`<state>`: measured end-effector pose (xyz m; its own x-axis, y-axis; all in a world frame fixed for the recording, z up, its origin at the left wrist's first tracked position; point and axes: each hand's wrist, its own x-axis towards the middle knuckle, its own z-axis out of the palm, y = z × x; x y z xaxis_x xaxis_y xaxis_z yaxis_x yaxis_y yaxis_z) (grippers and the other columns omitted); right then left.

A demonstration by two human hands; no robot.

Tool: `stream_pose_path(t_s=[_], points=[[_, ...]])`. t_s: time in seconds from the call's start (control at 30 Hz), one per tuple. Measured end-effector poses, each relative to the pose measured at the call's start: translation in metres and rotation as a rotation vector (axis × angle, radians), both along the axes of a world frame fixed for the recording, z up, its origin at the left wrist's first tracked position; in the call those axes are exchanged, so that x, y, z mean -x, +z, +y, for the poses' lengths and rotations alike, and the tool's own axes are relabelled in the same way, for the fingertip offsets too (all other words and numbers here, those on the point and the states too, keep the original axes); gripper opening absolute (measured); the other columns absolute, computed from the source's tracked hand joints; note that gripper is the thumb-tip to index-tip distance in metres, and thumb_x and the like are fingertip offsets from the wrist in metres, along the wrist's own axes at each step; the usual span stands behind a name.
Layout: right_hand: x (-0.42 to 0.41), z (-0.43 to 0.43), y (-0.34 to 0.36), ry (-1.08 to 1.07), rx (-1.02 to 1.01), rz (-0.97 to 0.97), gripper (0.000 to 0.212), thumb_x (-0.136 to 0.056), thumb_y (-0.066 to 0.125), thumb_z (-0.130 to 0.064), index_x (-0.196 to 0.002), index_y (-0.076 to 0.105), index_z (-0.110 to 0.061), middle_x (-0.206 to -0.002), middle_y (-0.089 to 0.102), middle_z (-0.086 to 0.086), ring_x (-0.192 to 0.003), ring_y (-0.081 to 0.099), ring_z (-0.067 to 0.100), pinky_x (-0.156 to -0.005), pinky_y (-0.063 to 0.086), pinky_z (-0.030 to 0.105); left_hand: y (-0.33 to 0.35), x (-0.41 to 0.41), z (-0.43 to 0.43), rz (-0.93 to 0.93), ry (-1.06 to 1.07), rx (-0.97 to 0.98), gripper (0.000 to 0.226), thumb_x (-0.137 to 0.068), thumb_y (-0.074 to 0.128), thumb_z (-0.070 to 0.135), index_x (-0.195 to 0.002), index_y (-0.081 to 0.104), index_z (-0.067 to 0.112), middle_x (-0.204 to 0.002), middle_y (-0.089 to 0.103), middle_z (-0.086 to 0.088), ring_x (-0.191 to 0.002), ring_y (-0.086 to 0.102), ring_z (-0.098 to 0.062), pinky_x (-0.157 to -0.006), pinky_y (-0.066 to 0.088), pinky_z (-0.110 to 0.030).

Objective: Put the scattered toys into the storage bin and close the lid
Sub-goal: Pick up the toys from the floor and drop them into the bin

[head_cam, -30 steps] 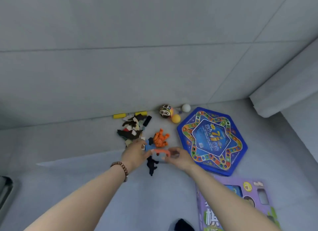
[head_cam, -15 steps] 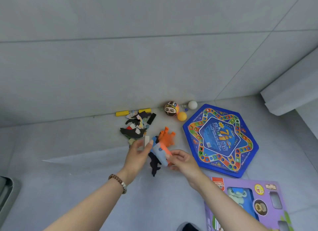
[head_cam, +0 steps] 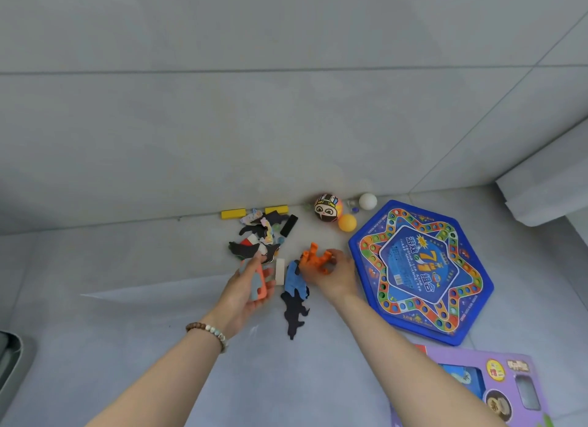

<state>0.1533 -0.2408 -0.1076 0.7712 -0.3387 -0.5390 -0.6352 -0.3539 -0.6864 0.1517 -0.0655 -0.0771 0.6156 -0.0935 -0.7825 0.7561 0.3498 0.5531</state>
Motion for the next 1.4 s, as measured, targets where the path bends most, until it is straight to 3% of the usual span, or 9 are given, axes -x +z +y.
stream_pose_path(t_s=[0.1, 0.3, 0.5, 0.67, 0.83, 1.03, 1.17, 1.3, 1.4], points=[[0.001, 0.011, 0.002, -0.046, -0.053, -0.072, 0.049, -0.075, 0.076, -0.02, -0.112, 0.044, -0.02, -0.1, 0.053, 0.0, -0.088, 0.053, 0.016, -0.064, 0.045, 0.021, -0.002, 0.004, -0.002, 0.022, -0.015, 0.051, 0.034, -0.095, 0.048, 0.039, -0.116, 0.057, 0.015, -0.113, 0.066, -0.01, -0.092, 0.067, -0.025, -0.073, 0.056, -0.033], [-0.001, 0.007, 0.018, -0.235, -0.337, -0.155, 0.019, -0.084, 0.069, -0.021, -0.09, 0.051, -0.022, -0.104, 0.065, 0.012, -0.09, 0.066, 0.028, -0.062, 0.053, 0.026, 0.001, -0.004, -0.006, -0.005, -0.046, 0.077, 0.043, -0.092, 0.049, 0.043, -0.125, 0.053, 0.015, -0.121, 0.063, -0.011, -0.104, 0.064, -0.028, -0.083, 0.054, -0.038], [-0.016, 0.001, 0.059, 0.03, -0.433, -0.202, 0.016, -0.086, 0.066, -0.025, -0.097, 0.061, -0.015, -0.094, 0.069, 0.006, -0.08, 0.064, 0.014, -0.063, 0.052, 0.02, 0.016, -0.024, -0.025, -0.075, -0.229, 0.188, 0.054, -0.077, 0.061, 0.052, -0.119, 0.058, 0.019, -0.113, 0.069, -0.011, -0.102, 0.067, -0.025, -0.081, 0.057, -0.037], [-0.05, -0.063, 0.061, -0.101, -0.213, -0.29, 0.02, -0.086, 0.067, -0.025, -0.104, 0.063, -0.019, -0.105, 0.065, -0.002, -0.094, 0.06, 0.012, -0.071, 0.049, 0.02, 0.019, -0.042, -0.042, -0.106, -0.251, 0.154, 0.051, -0.078, 0.068, 0.04, -0.121, 0.059, 0.015, -0.111, 0.07, -0.009, -0.101, 0.069, -0.023, -0.077, 0.059, -0.03], [-0.07, -0.088, 0.029, 0.103, 0.149, -0.207, 0.047, -0.08, 0.073, -0.02, -0.122, 0.052, -0.018, -0.115, 0.048, -0.005, -0.106, 0.045, 0.011, -0.081, 0.036, 0.023, 0.02, -0.058, -0.056, -0.078, -0.136, 0.106, 0.039, -0.081, 0.07, 0.032, -0.114, 0.062, 0.014, -0.102, 0.073, -0.007, -0.089, 0.072, -0.018, -0.071, 0.059, -0.027], [-0.077, -0.082, 0.01, 0.163, 0.319, -0.209, 0.049, -0.081, 0.069, -0.021, -0.126, 0.049, -0.021, -0.113, 0.06, 0.001, -0.098, 0.058, 0.02, -0.081, 0.051, 0.033, 0.019, -0.075, -0.059, -0.072, -0.103, 0.119, 0.034, -0.081, 0.069, 0.03, -0.111, 0.063, 0.016, -0.106, 0.072, -0.008, -0.091, 0.071, -0.02, -0.059, 0.058, -0.022], [-0.074, -0.097, 0.021, -0.183, -0.102, -0.295, 0.036, -0.087, 0.064, -0.025, -0.121, 0.053, -0.016, -0.111, 0.057, 0.005, -0.098, 0.057, 0.018, -0.075, 0.049, 0.021, 0.019, -0.079, -0.066, -0.08, -0.113, 0.127, 0.03, -0.083, 0.067, 0.026, -0.11, 0.063, 0.014, -0.099, 0.073, -0.008, -0.082, 0.073, -0.017, -0.055, 0.057, -0.022], [-0.079, -0.12, 0.038, -0.608, -0.858, -0.173, 0.018, -0.093, 0.052, -0.024, -0.101, 0.055, -0.009, -0.108, 0.056, 0.011, -0.091, 0.06, 0.022, -0.085, 0.051, 0.033, 0.017, -0.084, -0.076, -0.113, -0.142, 0.105, 0.027, -0.084, 0.066, 0.025, -0.108, 0.062, 0.015, -0.097, 0.073, -0.007, -0.077, 0.073, -0.013, -0.057, 0.057, -0.022], [-0.091, -0.123, 0.04, -0.405, -0.426, -0.074, 0.027, -0.088, 0.061, -0.036, -0.101, 0.056, -0.013, -0.1, 0.062, 0.011, -0.076, 0.062, 0.014, -0.069, 0.054, 0.026, 0.016, -0.086, -0.08, -0.124, -0.152, 0.109, 0.026, -0.084, 0.066, 0.025, -0.108, 0.062, 0.015, -0.09, 0.075, -0.004, -0.075, 0.073, -0.012, -0.06, 0.058, -0.023]])
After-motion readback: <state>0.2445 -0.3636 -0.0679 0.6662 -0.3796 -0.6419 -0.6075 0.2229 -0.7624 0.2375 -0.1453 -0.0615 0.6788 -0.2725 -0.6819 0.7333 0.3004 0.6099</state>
